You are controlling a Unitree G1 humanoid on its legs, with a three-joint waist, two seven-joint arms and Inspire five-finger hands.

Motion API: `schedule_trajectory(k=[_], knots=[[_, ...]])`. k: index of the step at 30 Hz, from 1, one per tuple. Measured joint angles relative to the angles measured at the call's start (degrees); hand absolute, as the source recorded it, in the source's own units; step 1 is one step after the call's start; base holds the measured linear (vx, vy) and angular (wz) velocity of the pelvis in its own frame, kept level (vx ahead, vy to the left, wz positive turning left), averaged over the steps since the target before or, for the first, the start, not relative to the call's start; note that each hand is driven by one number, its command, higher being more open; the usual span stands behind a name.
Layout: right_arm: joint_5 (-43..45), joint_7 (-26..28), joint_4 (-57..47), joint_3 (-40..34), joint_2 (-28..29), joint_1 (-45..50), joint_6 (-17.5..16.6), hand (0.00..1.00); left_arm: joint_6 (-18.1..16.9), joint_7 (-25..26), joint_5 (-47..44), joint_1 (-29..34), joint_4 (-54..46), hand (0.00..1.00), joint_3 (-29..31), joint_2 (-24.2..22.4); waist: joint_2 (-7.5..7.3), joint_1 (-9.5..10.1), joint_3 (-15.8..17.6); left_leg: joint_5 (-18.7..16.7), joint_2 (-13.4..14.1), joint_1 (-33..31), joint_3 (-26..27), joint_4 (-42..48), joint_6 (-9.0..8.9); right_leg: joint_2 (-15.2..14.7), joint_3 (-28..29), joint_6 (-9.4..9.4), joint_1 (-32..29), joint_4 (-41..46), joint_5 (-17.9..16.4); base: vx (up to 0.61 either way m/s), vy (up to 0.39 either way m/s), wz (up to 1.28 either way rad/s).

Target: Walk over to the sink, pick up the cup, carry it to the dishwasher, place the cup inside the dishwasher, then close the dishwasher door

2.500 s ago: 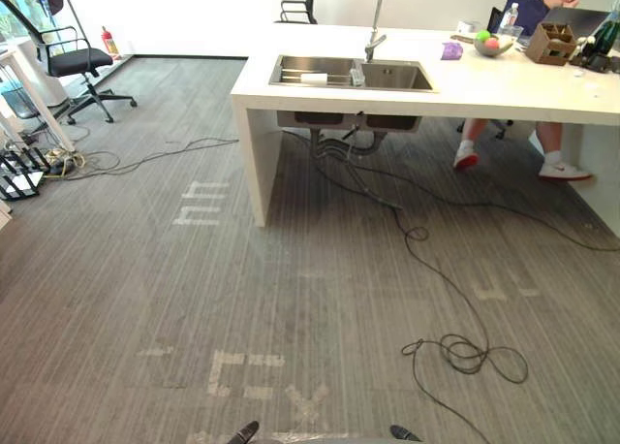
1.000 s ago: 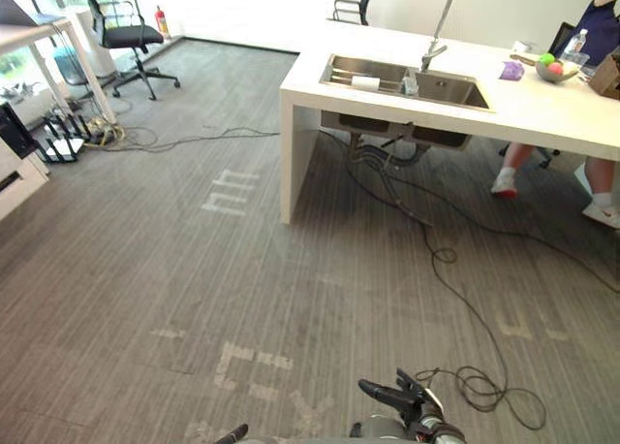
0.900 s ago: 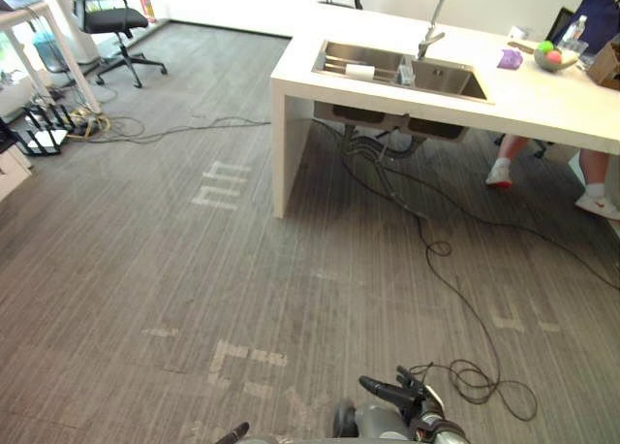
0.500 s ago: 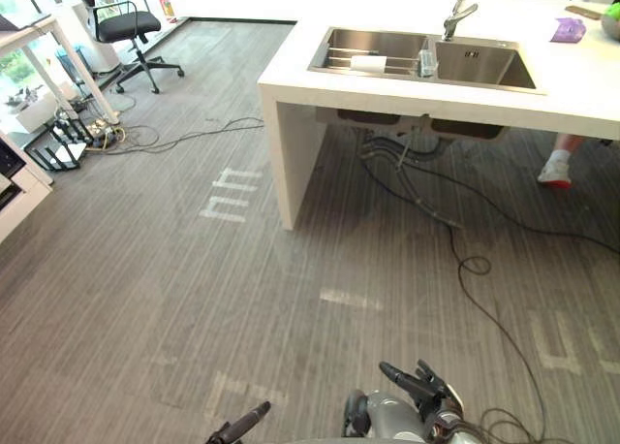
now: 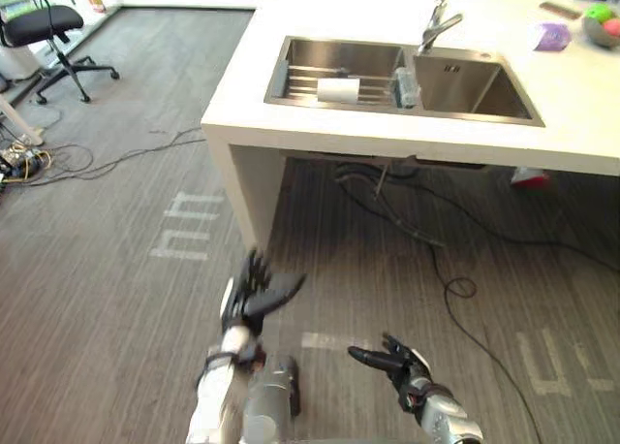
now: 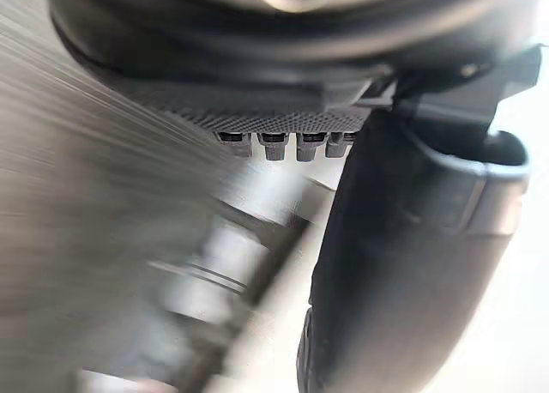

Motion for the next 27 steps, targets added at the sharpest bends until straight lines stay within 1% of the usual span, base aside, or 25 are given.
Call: schedule_trajectory(k=[1,2,3,4,6,7,8,9,10,11,12,13,14,15,16,17,18,19,20,22,23,24,25,26,27], knots=[[-0.4,-0.6,-0.3,0.2,0.0,0.1,1.0,1.00,-0.1,0.2,0.2,-0.6,-3.2,1.00,0.0,0.4,-0.10,-0.07,-0.1,-0.5,-0.5,0.9,0.4,-0.1,0.25,-0.6,0.3,0.04,-0.2,1.7,0.0,0.55,0.256,-0.05],[-1.3,-1.6,-0.5,0.3,0.0,0.9,2.7,1.00,-0.8,0.7,1.7,-2.0,-8.3,1.00,0.0,1.4,-0.28,-0.19,-0.4,-1.9,-1.7,3.1,1.0,-0.9,0.82,-1.8,0.2,0.47,-0.5,5.5,0.3,0.56,0.200,-0.06],[-2.1,-2.5,-0.3,0.2,0.0,2.1,4.2,1.00,-1.6,1.3,3.7,-3.5,-12.2,1.00,0.3,2.8,-0.19,-0.21,-1.2,-2.5,-2.7,5.4,1.4,-2.1,1.77,-2.7,-0.1,2.14,-2.0,11.2,1.2,0.56,0.159,-0.10],[-3.3,-2.9,0.2,0.2,0.2,2.8,5.5,1.00,-2.0,2.4,6.1,-4.6,-15.8,1.00,0.8,4.2,-0.33,-0.21,-1.5,-2.7,-3.2,8.3,2.1,-3.1,2.26,-3.8,-0.6,6.11,-4.8,20.0,3.3,0.48,0.117,-0.15],[-4.0,-3.2,0.7,0.2,0.5,3.7,6.2,1.00,-2.2,3.9,8.3,-5.2,-18.7,1.00,1.6,5.2,-0.36,-0.41,-1.4,-3.7,-3.6,12.6,2.6,-5.8,2.74,-6.0,-1.4,13.17,-9.1,32.4,7.5,0.38,0.073,-0.30],[-4.4,-3.4,-0.1,-0.8,0.0,3.6,5.0,1.00,-2.5,6.3,11.5,-6.2,-20.0,1.00,1.8,6.7,-0.50,-1.15,-1.4,-4.2,-4.2,17.9,3.2,-8.4,2.81,-10.1,-4.6,9.65,-15.8,48.8,6.6,0.42,0.042,-0.29],[-4.5,-3.4,-0.2,-0.8,-0.2,3.3,4.8,1.00,-2.5,7.3,13.2,-6.5,-20.1,1.00,1.5,7.1,-0.46,-1.73,-1.6,-4.2,-4.2,20.3,3.3,-10.0,2.81,-11.4,-6.3,7.82,-18.0,53.5,5.6,0.38,0.029,-0.27],[-5.6,-3.5,-0.3,-0.6,-0.2,2.8,4.1,1.00,-2.3,9.1,15.5,-7.0,-20.1,1.00,0.5,8.0,-0.40,-2.57,-2.0,-4.2,-3.6,24.2,3.6,-12.9,2.80,-12.8,-8.4,5.85,-22.1,56.7,4.3,0.33,-0.002,-0.11],[-6.2,-3.7,-0.9,-0.6,0.2,2.7,2.7,1.00,-1.5,10.2,15.6,-7.9,-20.1,1.00,-0.5,9.1,-0.76,-3.10,-2.2,-4.2,-2.8,27.2,3.7,-15.1,2.58,-13.0,-9.4,5.12,-26.0,54.6,3.5,0.32,-0.050,-0.09],[-6.3,-3.9,-1.2,-0.6,0.5,2.6,2.2,1.00,-0.8,10.6,15.5,-8.4,-20.0,1.00,-1.1,9.7,-0.91,-3.42,-2.4,-4.3,-2.3,28.3,3.6,-15.9,1.97,-12.9,-10.0,4.87,-27.7,51.8,3.1,0.39,-0.115,-0.03],[-6.3,-4.7,-1.9,-0.7,1.0,2.6,1.8,1.00,0.6,10.8,14.5,-9.6,-18.9,1.00,-1.8,10.6,-0.72,-3.85,-2.7,-5.2,-1.0,29.7,3.6,-16.6,0.36,-12.3,-12.2,4.57,-30.3,43.7,2.8,0.41,-0.189,-0.03],[-6.3,-5.2,-2.3,-0.8,1.4,2.6,1.7,1.00,2.0,11.0,14.0,-10.9,-16.7,1.00,-1.9,11.5,-0.75,-4.21,-3.0,-6.4,0.3,30.9,3.7,-16.7,-1.72,-11.6,-14.8,4.14,-31.8,33.9,3.1,0.35,-0.203,-0.05],[-6.3,-5.3,-2.2,-0.8,1.7,2.6,1.7,1.00,2.9,11.2,13.4,-11.5,-15.6,1.00,-1.9,11.8,-0.89,-4.33,-3.2,-6.9,0.8,31.6,3.8,-16.8,-2.60,-11.1,-15.9,3.49,-32.0,28.3,4.0,0.38,-0.260,-0.10],[-6.5,-5.3,-2.1,-0.8,2.4,3.0,1.6,1.00,4.4,12.1,12.8,-11.9,-13.9,1.00,-1.8,13.0,-1.80,-4.52,-3.8,-8.3,1.1,33.1,3.9,-16.7,-4.70,-9.7,-16.6,1.73,-31.8,15.4,9.0,0.33,-0.239,-0.09],[-6.8,-5.0,-2.0,-0.9,2.8,3.4,1.5,1.00,5.1,12.5,12.8,-12.0,-13.2,1.00,-1.7,13.8,-2.77,-4.64,-4.4,-9.2,1.1,33.7,3.7,-16.5,-5.91,-9.0,-15.7,0.32,-31.4,10.8,16.5,0.44,-0.289,-0.10],[-8.5,-4.4,-1.1,-1.5,2.6,3.6,1.2,1.00,6.5,13.3,13.0,-11.6,-11.2,1.00,-1.7,12.5,-0.19,-5.04,-4.7,-10.2,3.6,34.3,3.6,-15.8,-7.13,-5.8,-15.3,0.62,-29.4,8.3,21.1,0.41,-0.254,-0.11],[-9.6,-3.4,-0.5,-3.5,2.5,3.3,1.3,1.00,8.3,14.0,13.8,-11.8,-10.6,1.00,-1.7,12.0,0.94,-5.17,-5.0,-10.1,4.9,33.6,3.0,-15.4,-7.19,-3.5,-12.7,0.87,-28.9,7.2,20.9,0.37,-0.222,-0.18],[-10.2,-2.9,-0.4,-4.4,2.5,3.1,1.5,1.00,8.4,14.4,14.6,-12.1,-10.1,1.00,-1.9,11.7,1.34,-5.16,-4.7,-10.1,5.4,33.5,2.5,-15.5,-7.16,-2.6,-11.5,0.81,-28.9,7.5,20.5,0.28,-0.209,-0.21],[-10.3,-2.2,-0.2,-5.7,2.6,3.2,1.8,1.00,8.7,14.5,17.1,-13.1,-8.3,1.00,-2.6,11.6,1.38,-5.35,-4.7,-10.0,6.3,33.4,2.2,-14.9,-7.05,-1.7,-10.9,0.69,-28.8,9.0,18.8,0.18,-0.158,-0.11],[-10.8,-1.7,-0.4,-6.3,2.2,3.7,2.1,1.00,9.1,14.6,19.4,-13.5,-7.5,1.00,-2.8,11.5,1.34,-6.06,-4.7,-10.0,6.9,33.6,1.7,-13.5,-7.07,-1.7,-11.1,1.01,-28.8,10.9,16.4,0.14,-0.147,0.08],[-11.0,-1.3,-0.5,-6.9,1.5,4.7,2.6,1.00,9.2,15.1,21.0,-13.5,-7.5,1.00,-2.8,11.5,1.40,-6.02,-4.7,-10.2,6.9,33.6,1.0,-12.2,-7.30,-1.8,-10.8,1.35,-29.0,13.0,13.8,0.11,-0.180,0.17],[-10.9,-0.6,-1.0,-7.6,0.9,5.8,3.6,1.00,9.3,15.8,22.0,-13.5,-7.6,1.00,-2.6,11.6,1.56,-5.82,-4.8,-10.5,7.2,33.1,0.6,-10.0,-6.72,-1.8,-11.2,1.85,-29.0,14.1,11.6,0.10,-0.177,0.15],[-11.0,-0.2,-1.1,-7.6,0.3,6.2,4.1,1.00,9.5,16.3,22.8,-13.4,-7.6,1.00,-2.3,11.5,1.89,-5.72,-4.9,-10.8,7.7,32.1,0.6,-7.6,-6.17,-1.7,-11.6,1.66,-28.6,13.5,11.1,0.04,-0.097,0.28],[-11.2,0.2,-1.2,-7.6,-0.2,6.2,4.5,1.00,9.7,17.0,24.3,-13.6,-7.8,1.00,-2.0,11.5,2.43,-6.04,-5.0,-10.8,9.3,28.2,0.6,-0.5,-5.74,-1.1,-13.0,1.63,-27.0,10.9,11.1,0.07,-0.121,0.50],[-12.4,1.0,-2.4,-7.3,-0.8,7.0,5.0,1.00,10.0,17.7,26.6,-13.7,-8.4,1.00,-1.7,11.6,3.10,-5.95,-4.6,-8.4,13.4,20.8,1.6,13.1,-3.40,0.6,-14.9,1.17,-23.1,5.7,11.4,0.09,-0.104,0.60]])
